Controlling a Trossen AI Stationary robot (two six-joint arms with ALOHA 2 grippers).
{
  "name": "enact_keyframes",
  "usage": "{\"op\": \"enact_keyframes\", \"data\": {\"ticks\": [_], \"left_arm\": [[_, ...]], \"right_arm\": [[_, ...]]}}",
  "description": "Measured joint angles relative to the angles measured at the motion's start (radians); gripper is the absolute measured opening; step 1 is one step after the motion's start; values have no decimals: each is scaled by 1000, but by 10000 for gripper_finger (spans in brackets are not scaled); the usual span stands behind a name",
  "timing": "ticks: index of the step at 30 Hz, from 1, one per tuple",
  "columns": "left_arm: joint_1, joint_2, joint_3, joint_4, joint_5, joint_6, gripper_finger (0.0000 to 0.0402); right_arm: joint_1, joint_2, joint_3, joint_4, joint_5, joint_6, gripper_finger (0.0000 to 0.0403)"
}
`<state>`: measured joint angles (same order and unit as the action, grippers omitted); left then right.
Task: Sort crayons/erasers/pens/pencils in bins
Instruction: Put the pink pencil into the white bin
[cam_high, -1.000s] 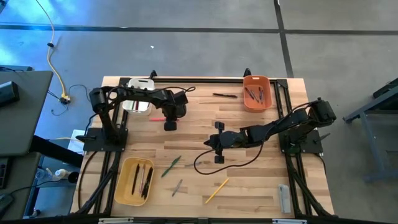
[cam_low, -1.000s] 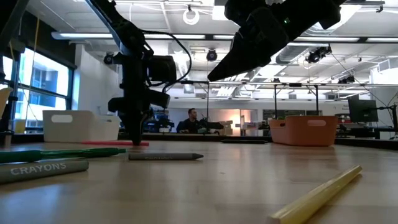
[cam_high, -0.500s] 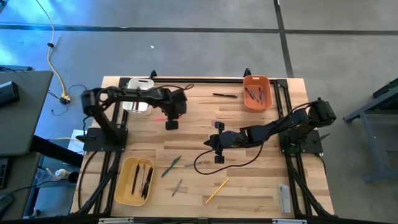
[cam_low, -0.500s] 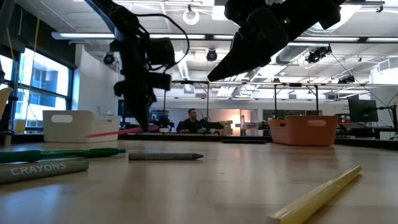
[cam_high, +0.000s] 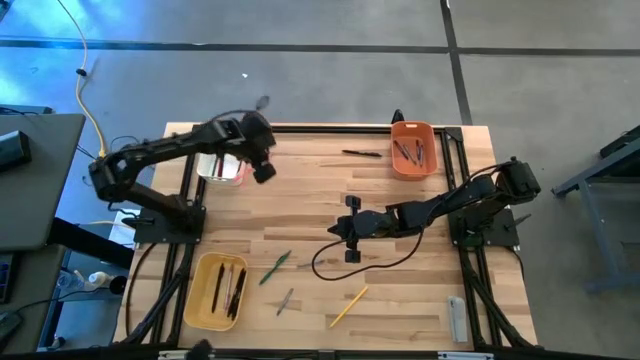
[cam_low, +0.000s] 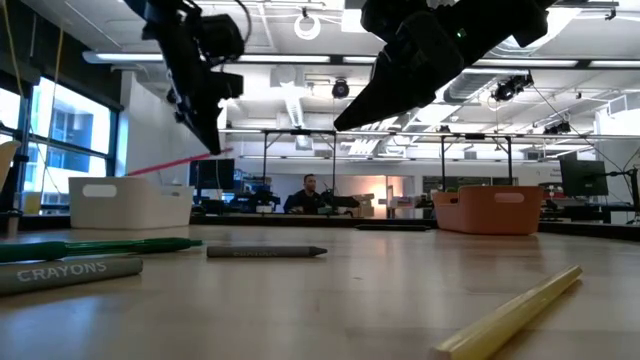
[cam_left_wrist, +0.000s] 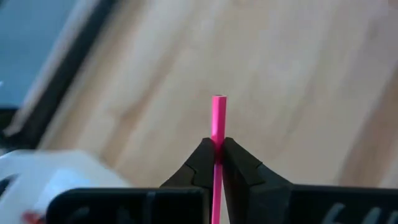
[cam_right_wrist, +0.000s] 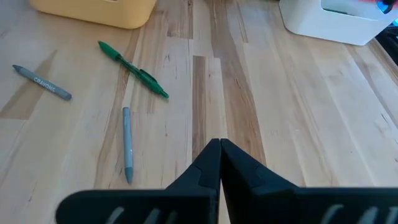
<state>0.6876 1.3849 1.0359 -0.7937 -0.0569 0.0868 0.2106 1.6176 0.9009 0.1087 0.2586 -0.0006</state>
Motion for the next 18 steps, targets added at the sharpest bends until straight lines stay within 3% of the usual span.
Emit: {"op": "enact_keyframes", "data": {"ticks": [8,18], "left_arm": [[198,-90,1,21,-105,-100,0],[385,13,1,31,-110,-105,0]], "right_arm": [[0,0,0,0,0,0,0],[0,0,0,-1,0,0,0]]}}
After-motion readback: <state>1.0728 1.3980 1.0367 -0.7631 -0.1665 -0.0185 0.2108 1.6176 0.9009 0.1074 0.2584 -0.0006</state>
